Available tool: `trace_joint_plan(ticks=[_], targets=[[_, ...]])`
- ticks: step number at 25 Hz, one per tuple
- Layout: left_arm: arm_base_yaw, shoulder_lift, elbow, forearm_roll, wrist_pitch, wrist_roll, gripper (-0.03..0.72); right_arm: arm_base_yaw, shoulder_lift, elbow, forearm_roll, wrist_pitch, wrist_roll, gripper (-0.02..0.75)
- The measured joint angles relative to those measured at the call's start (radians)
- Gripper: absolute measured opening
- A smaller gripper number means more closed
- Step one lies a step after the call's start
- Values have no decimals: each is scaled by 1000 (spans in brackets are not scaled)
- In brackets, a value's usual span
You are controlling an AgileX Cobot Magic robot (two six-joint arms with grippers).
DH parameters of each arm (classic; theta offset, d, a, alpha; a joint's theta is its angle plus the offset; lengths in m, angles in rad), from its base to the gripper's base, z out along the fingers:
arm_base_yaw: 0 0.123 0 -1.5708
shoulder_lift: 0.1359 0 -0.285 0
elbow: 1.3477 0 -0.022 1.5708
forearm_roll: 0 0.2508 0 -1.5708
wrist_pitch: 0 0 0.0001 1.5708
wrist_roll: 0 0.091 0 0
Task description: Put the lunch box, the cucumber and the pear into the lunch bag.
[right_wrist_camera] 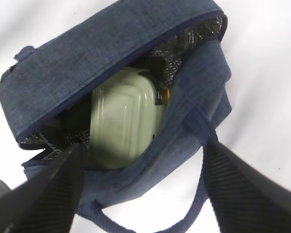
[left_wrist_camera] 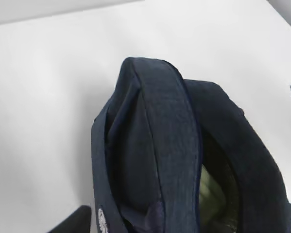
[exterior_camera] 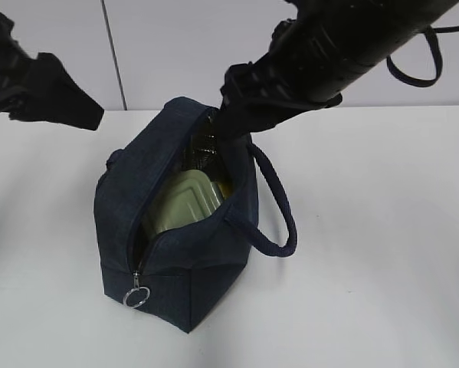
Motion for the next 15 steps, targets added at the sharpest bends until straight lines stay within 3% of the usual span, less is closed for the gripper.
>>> trace_joint_plan(ticks=[3, 7, 10, 15], targets=[[0, -115, 124, 0, -98, 32, 417, 0, -87, 128, 12, -86, 0, 592], [0, -275, 291, 0, -230, 56, 417, 18, -272, 409, 116, -320, -37, 592], [0, -359, 366, 0, -273, 71, 417, 56, -415, 615, 220, -438, -131, 592], [0, -402, 410, -2, -292, 88, 407, 141, -507, 793, 339, -539, -297, 591]])
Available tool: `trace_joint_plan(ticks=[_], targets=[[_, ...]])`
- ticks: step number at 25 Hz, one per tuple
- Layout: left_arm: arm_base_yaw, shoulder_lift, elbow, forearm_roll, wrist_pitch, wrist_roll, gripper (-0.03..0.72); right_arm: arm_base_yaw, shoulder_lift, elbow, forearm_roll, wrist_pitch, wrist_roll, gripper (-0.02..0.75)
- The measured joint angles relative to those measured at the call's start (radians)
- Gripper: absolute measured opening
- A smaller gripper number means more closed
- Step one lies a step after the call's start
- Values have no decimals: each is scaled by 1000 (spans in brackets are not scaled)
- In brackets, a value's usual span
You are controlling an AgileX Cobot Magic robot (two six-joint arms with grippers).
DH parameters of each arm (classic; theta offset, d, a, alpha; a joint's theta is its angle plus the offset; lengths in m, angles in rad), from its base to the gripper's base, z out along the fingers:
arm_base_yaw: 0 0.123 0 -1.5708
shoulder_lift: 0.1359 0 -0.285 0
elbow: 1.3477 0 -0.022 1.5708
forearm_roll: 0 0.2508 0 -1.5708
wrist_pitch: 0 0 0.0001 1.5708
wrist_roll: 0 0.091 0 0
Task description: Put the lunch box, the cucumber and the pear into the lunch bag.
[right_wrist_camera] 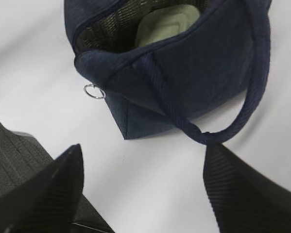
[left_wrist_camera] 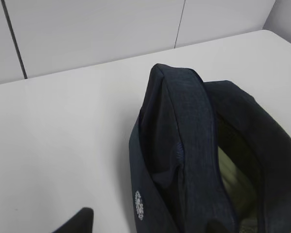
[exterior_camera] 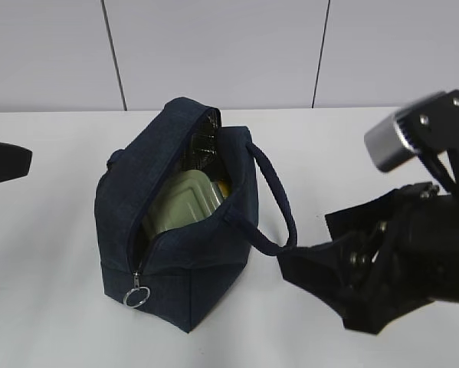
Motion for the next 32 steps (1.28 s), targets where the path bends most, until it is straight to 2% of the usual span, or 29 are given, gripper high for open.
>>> trace_joint_plan(ticks=[6, 12, 14, 16, 19, 26, 29, 32], targets=[[0, 0, 3, -1, -18, 9, 400, 178, 4, 70, 46, -219, -82, 589], [0, 0, 3, -12, -2, 9, 397, 207, 58, 53, 102, -304, -87, 556], [0, 0, 3, -13, 3, 9, 397, 207, 70, 48, 121, -305, -87, 533], [0, 0, 3, -14, 3, 9, 397, 215, 86, 48, 117, -238, -87, 525], [0, 0, 3, -17, 4, 9, 397, 285, 128, 52, 94, -202, -87, 519], [0, 0, 3, -26, 3, 9, 397, 511, 334, 54, 36, -548, -56, 518], [0, 0, 3, -32, 2, 9, 397, 530, 460, 47, 10, -675, 36, 518], [0, 0, 3, -33, -1, 9, 396, 530, 566, 2, -54, -730, 136, 517]])
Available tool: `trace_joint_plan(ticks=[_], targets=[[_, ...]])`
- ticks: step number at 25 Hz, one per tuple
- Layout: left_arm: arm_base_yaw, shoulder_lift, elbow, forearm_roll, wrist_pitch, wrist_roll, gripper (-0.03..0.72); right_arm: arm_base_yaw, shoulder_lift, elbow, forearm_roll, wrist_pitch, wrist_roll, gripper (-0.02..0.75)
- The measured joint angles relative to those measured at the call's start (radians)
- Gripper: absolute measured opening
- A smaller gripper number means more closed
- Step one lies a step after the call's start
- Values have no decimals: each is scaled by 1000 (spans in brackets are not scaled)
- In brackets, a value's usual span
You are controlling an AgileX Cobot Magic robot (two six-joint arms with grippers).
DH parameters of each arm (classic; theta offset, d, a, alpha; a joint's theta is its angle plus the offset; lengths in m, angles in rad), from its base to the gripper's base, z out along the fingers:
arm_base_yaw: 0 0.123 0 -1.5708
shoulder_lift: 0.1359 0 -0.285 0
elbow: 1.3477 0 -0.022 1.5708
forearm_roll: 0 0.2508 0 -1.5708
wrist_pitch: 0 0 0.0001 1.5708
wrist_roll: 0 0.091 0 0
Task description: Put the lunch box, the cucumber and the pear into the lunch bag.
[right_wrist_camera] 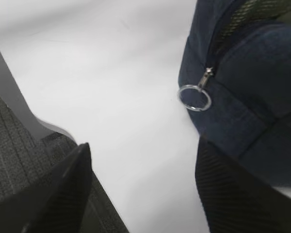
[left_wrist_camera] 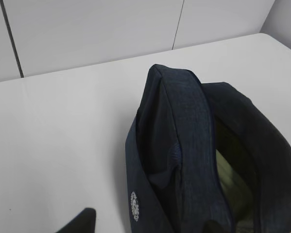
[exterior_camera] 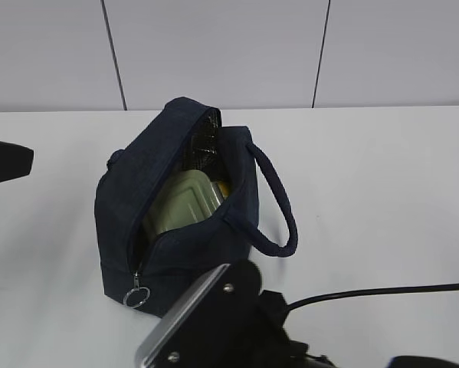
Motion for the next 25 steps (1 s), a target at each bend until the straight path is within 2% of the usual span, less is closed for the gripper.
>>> trace_joint_plan(ticks=[2, 6, 17, 25], targets=[[0, 0, 0, 0, -4, 0, 392, 2, 69, -47, -24, -12, 36, 517], [0, 0, 0, -1, -6, 0, 368, 2, 157, -107, 32, -88, 56, 517], [0, 0, 0, -6, -6, 0, 350, -23, 263, -141, 46, -137, 148, 517], [0, 0, 0, -10, -7, 0, 350, -80, 305, -163, -61, -139, 258, 517]])
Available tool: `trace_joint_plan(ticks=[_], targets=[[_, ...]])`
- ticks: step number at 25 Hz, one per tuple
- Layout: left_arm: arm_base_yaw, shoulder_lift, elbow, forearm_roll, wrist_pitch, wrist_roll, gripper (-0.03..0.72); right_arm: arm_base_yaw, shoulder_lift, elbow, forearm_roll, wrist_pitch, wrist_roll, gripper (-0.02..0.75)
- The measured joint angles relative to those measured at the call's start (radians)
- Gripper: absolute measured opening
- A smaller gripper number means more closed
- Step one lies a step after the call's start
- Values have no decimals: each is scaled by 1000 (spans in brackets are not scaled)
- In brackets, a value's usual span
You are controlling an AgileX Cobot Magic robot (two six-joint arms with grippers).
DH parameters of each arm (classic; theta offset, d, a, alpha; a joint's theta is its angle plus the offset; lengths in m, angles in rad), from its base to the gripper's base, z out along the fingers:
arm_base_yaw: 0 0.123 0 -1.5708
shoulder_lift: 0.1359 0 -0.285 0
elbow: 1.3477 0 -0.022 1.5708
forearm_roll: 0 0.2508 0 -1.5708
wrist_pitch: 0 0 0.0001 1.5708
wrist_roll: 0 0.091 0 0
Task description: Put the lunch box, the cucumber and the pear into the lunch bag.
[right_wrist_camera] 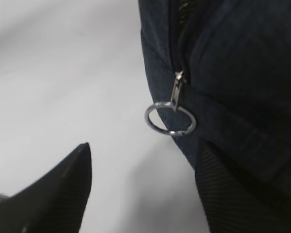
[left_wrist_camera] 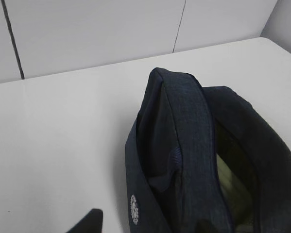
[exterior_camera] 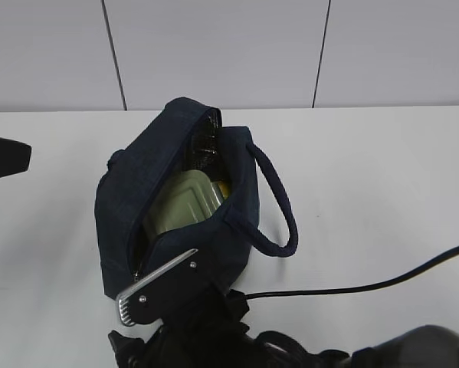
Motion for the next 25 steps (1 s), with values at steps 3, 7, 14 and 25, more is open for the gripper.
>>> trace_joint_plan(ticks=[3, 7, 14, 25], targets=[[0, 0, 0, 0, 0, 0, 350, -7, 9, -19, -20, 0, 8, 517], [0, 0, 0, -5, 0, 0, 350, -7, 43, -55, -42, 4, 9, 517], [0, 0, 0, -7, 0, 0, 350, -7, 80, -79, -6, 2, 11, 517], [0, 0, 0, -7, 0, 0, 350, -7, 80, -79, 46, -7, -17, 517]])
